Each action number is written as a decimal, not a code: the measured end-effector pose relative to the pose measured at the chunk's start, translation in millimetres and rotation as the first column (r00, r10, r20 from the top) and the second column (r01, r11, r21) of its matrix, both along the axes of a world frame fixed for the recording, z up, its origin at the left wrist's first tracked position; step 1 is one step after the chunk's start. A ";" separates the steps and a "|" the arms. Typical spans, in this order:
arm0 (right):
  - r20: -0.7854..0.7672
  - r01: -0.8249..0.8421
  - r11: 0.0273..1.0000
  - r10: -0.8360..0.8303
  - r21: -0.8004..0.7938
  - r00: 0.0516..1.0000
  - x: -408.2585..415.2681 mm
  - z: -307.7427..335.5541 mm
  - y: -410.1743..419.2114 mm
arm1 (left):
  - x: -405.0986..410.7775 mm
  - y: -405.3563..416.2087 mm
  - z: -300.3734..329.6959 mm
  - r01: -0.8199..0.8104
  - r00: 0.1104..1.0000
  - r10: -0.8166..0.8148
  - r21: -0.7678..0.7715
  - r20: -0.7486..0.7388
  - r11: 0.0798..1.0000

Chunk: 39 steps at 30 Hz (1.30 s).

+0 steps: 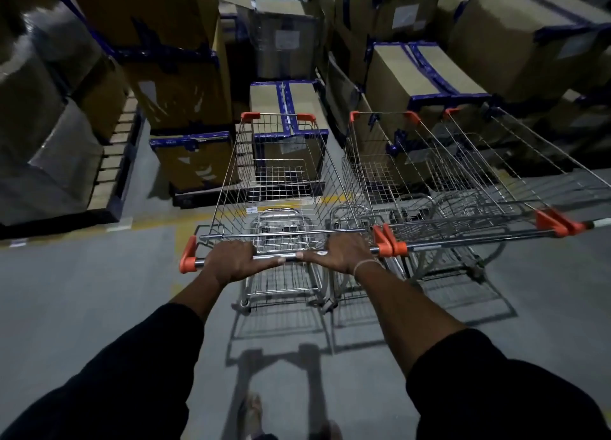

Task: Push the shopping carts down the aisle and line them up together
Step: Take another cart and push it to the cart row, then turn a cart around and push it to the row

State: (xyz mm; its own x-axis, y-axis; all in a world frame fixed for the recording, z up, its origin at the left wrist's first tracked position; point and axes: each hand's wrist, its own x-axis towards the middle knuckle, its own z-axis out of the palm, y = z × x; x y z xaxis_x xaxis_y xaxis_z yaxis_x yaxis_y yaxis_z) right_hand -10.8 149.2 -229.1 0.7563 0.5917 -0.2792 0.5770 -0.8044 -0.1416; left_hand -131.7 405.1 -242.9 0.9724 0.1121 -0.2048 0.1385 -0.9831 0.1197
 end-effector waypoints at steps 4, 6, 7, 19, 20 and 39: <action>0.028 -0.018 1.000 0.018 -0.021 0.999 2.0 1.7 -14.6 | 1.7 -13.4 -3.4 -0.009 1.000 0.009 -0.004 -0.001 1.000; 0.033 -0.030 0.999 0.031 -0.034 0.999 2.1 2.2 -17.8 | 1.2 -18.0 -2.2 -0.008 1.000 0.008 0.006 0.000 1.000; 0.035 -0.036 0.999 0.037 -0.033 0.999 2.2 3.4 -18.7 | 0.8 -20.1 -1.1 -0.008 1.000 0.008 0.016 0.002 1.000; 0.030 -0.051 0.999 0.051 0.002 0.998 8.5 5.5 -34.7 | -6.5 -48.1 3.4 -0.073 0.997 0.072 0.083 0.020 0.994; 0.028 -0.051 0.999 0.051 0.006 0.998 8.5 7.3 -35.6 | -7.2 -50.8 3.5 -0.084 0.996 0.081 0.100 0.031 0.991; 0.107 -0.148 0.977 0.132 0.155 0.985 -41.0 11.9 -33.1 | -90.6 -80.0 -8.0 -0.183 0.912 0.214 -0.119 0.350 0.976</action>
State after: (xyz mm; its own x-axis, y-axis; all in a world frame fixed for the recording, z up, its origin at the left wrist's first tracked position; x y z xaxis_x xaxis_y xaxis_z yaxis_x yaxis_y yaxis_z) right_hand -51.8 116.1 -217.2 0.6814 0.7250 -0.1010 0.6994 -0.6855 -0.2021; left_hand -222.3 325.0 -251.0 0.9413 0.3083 0.1371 0.2625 -0.9244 0.2768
